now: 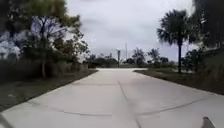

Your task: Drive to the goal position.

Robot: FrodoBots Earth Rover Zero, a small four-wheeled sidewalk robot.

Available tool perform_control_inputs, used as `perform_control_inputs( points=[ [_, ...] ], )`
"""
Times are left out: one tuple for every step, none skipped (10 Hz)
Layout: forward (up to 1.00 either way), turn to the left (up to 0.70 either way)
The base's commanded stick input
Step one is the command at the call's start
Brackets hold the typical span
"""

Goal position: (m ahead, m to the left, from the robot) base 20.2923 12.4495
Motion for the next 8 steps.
perform_control_inputs(
  points=[
    [0.85,0.0],
    [0.85,0.0],
    [0.85,0.0],
    [0.85,0.0],
    [0.85,0.0],
    [0.85,0.0],
    [0.85,0.0],
    [0.85,0.0]
  ],
)
